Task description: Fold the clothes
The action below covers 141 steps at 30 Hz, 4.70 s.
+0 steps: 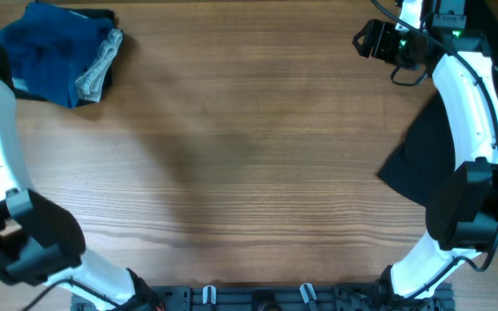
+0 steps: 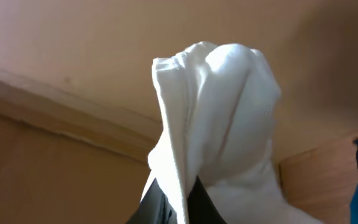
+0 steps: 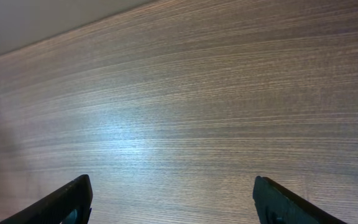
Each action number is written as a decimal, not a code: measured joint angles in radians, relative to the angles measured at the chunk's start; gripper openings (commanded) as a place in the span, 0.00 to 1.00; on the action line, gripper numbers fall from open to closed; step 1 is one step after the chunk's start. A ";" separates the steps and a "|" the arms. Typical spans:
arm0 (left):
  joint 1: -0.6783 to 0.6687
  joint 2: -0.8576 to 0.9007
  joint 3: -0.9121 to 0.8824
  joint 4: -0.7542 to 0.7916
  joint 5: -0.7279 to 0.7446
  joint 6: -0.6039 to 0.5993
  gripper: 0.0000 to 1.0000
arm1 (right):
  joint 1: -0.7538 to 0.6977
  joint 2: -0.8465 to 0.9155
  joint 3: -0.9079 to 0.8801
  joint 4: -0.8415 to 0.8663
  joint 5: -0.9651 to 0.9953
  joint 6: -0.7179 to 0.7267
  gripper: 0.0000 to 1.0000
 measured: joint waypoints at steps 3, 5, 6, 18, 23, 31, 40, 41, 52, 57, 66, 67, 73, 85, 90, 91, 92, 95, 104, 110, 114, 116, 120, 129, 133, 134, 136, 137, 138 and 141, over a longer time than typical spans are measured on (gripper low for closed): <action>0.023 0.108 0.000 0.016 0.029 0.101 0.04 | 0.000 0.000 0.000 0.012 0.000 0.000 0.83; 0.024 0.187 0.000 0.082 0.035 0.149 0.04 | 0.000 0.000 0.000 0.018 0.000 0.000 0.83; 0.023 0.215 -0.001 0.111 0.039 0.164 0.04 | 0.000 0.000 0.000 0.019 0.000 0.000 0.83; -0.045 0.293 0.000 0.029 0.049 0.000 0.04 | 0.009 0.000 0.000 0.035 0.000 0.000 0.83; -0.179 0.296 0.002 -0.187 0.058 -0.282 0.04 | 0.044 0.000 0.000 0.049 0.001 0.000 0.83; -0.243 0.297 0.004 -0.397 -0.030 -0.674 0.04 | 0.045 0.000 0.000 0.048 0.008 -0.001 0.83; -0.247 0.195 0.011 -0.749 -0.045 -0.894 1.00 | 0.045 0.000 0.000 0.046 0.012 -0.001 0.83; -0.250 0.185 0.013 -0.787 -0.005 -0.904 1.00 | 0.045 0.000 0.000 0.045 0.012 -0.001 0.83; -0.282 0.051 0.008 -0.475 0.205 -1.083 1.00 | 0.045 0.000 0.000 0.045 0.012 -0.001 0.83; -0.199 0.088 0.016 -0.233 0.097 -1.089 1.00 | 0.045 0.000 0.000 0.042 0.012 -0.001 0.83; -0.030 0.417 0.029 -0.318 0.080 -1.113 1.00 | 0.045 0.000 0.000 0.023 0.012 -0.001 0.83; -0.023 0.423 0.040 -0.338 0.088 -1.118 1.00 | 0.045 0.000 0.000 0.023 0.012 -0.001 0.83; 0.000 0.474 0.097 -0.402 0.129 -1.147 1.00 | 0.045 0.000 0.000 0.022 0.012 -0.003 0.98; -0.087 0.090 0.016 -0.558 0.052 -1.159 1.00 | 0.045 -0.042 0.211 -0.034 0.019 -0.150 0.99; -0.239 -0.090 0.017 -0.562 0.052 -1.159 1.00 | 0.045 -0.234 0.241 -0.146 0.023 -0.161 1.00; -0.255 -0.089 0.016 -0.566 0.051 -1.159 1.00 | 0.045 -0.259 0.248 -0.174 0.023 -0.162 1.00; -0.267 -0.084 0.016 -0.571 0.052 -1.158 1.00 | 0.045 -0.274 0.248 -0.196 0.023 -0.162 1.00; -0.280 -0.082 0.016 -0.571 0.051 -1.158 1.00 | 0.045 -0.278 0.247 -0.218 0.019 -0.162 1.00; -0.280 -0.082 0.016 -0.589 0.051 -1.159 1.00 | 0.045 -0.277 0.247 -0.235 0.023 -0.180 1.00; -0.280 -0.082 0.016 -0.593 0.051 -1.159 1.00 | 0.045 -0.339 0.115 -0.240 0.035 -0.277 1.00; -0.280 -0.082 0.016 -0.594 0.051 -1.159 1.00 | 0.045 -0.607 -0.292 0.066 0.062 -0.299 0.99; -0.280 -0.082 0.016 -0.595 0.051 -1.159 1.00 | 0.045 -0.833 -0.574 0.233 0.071 -0.315 1.00; -0.280 -0.082 0.016 -0.595 0.047 -1.158 1.00 | 0.045 -1.183 -1.067 0.588 0.063 -0.303 1.00; -0.280 -0.081 0.016 -0.597 0.047 -1.158 1.00 | 0.045 -1.702 -1.555 0.729 0.060 -0.247 1.00; -0.280 -0.081 0.016 -0.597 0.047 -1.159 1.00 | 0.045 -1.752 -1.632 0.784 0.068 -0.243 1.00; -0.280 -0.081 0.016 -0.597 0.047 -1.158 1.00 | 0.045 -1.772 -1.653 0.814 0.069 -0.233 1.00; -0.280 -0.081 0.016 -0.597 0.047 -1.158 1.00 | 0.045 -1.798 -1.681 0.828 0.071 -0.216 1.00; -0.280 -0.081 0.016 -0.596 0.047 -1.159 1.00 | 0.045 -1.811 -1.686 0.808 0.071 -0.208 1.00; -0.280 -0.081 0.016 -0.597 0.047 -1.159 1.00 | 0.045 -1.835 -1.694 0.781 0.072 -0.201 1.00; -0.280 -0.081 0.016 -0.596 0.047 -1.159 1.00 | 0.045 -1.882 -1.699 0.761 0.077 -0.198 1.00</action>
